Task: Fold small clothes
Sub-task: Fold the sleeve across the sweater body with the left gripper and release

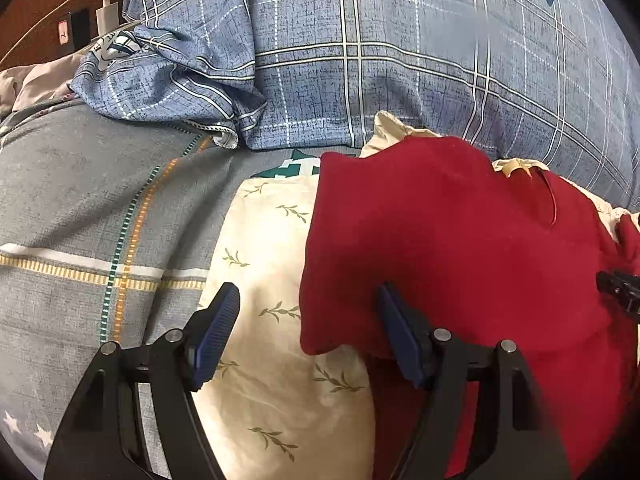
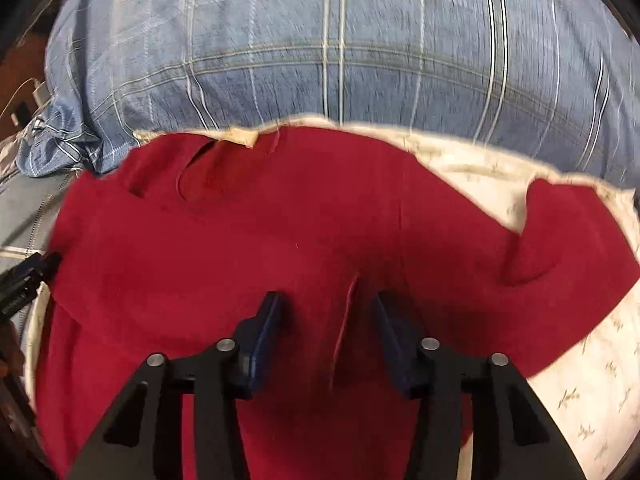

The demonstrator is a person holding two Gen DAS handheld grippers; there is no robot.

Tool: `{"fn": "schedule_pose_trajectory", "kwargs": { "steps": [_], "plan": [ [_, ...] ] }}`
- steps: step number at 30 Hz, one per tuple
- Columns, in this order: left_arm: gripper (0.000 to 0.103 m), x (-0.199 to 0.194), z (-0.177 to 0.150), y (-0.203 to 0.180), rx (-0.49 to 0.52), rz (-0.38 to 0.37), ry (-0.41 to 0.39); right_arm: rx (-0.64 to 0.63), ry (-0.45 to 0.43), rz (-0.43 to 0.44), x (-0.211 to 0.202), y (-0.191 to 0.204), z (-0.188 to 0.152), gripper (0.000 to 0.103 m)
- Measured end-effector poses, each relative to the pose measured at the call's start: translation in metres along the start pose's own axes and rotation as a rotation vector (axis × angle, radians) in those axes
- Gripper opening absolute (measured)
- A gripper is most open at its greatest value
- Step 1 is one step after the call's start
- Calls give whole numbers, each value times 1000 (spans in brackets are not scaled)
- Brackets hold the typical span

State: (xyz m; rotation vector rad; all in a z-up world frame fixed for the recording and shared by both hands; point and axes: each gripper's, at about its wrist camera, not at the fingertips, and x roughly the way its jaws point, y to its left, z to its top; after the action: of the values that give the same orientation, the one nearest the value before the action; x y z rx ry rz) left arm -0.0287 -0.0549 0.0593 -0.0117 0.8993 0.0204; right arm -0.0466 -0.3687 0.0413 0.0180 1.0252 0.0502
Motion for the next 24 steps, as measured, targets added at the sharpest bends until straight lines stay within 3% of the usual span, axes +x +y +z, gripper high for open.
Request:
{"fn": "schedule_pose_trajectory", "kwargs": {
  "steps": [2, 7, 10, 13, 17, 20, 21, 24],
  "plan": [
    [71, -10, 2, 4, -8, 2, -6, -26, -6, 2, -4, 4, 2, 4],
    [71, -32, 17, 15, -78, 2, -80, -39, -139, -1, -43, 0, 20, 4],
    [71, -35, 22, 8, -70, -14, -86, -30, -216, -99, -56, -10, 31, 4],
    [71, -31, 21, -6, -30, -3, -71, 14, -179, -139, -37, -25, 33, 4],
    [71, -24, 21, -16, -17, -12, -56, 72, -60, -203, -5, -41, 25, 13],
    [71, -18, 24, -18, -11, 6, -48, 153, -116, -142, -28, -53, 19, 41],
    [71, -13, 24, -18, -12, 9, -40, 159, -142, -116, -36, -52, 19, 45],
    [71, 2, 24, -18, -19, 21, -8, 90, -143, -14, -39, -33, 24, 39]
  ]
}}
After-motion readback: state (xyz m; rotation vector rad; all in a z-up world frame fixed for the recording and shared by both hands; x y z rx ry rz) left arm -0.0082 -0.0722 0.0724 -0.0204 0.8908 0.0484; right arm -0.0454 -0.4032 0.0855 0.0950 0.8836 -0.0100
